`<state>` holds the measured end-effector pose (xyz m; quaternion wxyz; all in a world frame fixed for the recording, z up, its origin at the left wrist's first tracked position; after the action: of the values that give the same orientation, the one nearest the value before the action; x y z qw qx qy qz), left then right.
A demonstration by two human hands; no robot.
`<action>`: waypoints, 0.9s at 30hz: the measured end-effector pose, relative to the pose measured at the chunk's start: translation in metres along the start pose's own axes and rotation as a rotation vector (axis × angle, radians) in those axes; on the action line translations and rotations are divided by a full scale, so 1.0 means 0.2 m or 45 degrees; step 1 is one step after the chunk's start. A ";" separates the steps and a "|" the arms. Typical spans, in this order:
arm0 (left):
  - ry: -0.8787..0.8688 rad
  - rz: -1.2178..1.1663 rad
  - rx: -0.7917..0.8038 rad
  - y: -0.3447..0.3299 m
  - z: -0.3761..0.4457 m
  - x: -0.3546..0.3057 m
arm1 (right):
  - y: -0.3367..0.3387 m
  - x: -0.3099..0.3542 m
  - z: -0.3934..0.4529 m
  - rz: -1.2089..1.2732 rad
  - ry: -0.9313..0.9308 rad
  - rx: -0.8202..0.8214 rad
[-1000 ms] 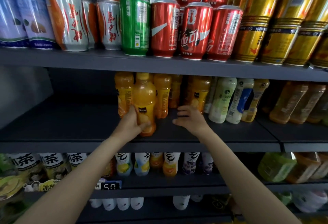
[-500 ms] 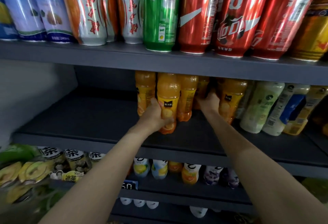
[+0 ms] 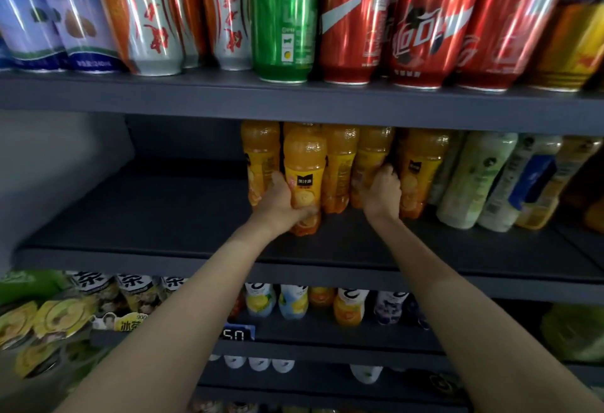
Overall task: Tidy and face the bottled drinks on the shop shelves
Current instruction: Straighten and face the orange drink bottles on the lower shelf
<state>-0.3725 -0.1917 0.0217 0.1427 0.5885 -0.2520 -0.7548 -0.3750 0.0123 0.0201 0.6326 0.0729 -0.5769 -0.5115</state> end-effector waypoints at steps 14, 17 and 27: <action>-0.301 -0.253 -0.022 -0.12 -0.39 -0.17 | 0.25 -0.09 -0.43 0.806 0.008 0.468; 0.152 -0.781 0.422 -0.25 -0.44 -0.11 | 0.26 -0.01 -0.57 1.137 -0.063 0.708; -0.323 -0.102 0.031 -0.06 -0.56 -0.22 | 0.31 -0.04 -0.65 1.338 -0.501 0.540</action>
<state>-0.2526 -0.1838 0.0310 0.0723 0.4995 -0.2533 -0.8253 -0.2353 -0.0184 0.0154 0.6538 -0.1934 -0.7315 -0.0078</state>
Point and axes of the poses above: each hand's wrist, its own z-axis towards the middle knuckle, its own y-axis out of the back of the hand, x = y × z, the point moved 9 cm from there along z, towards the middle knuckle, and after that the axes turned 6 degrees about -z, right-handed, at the moved point
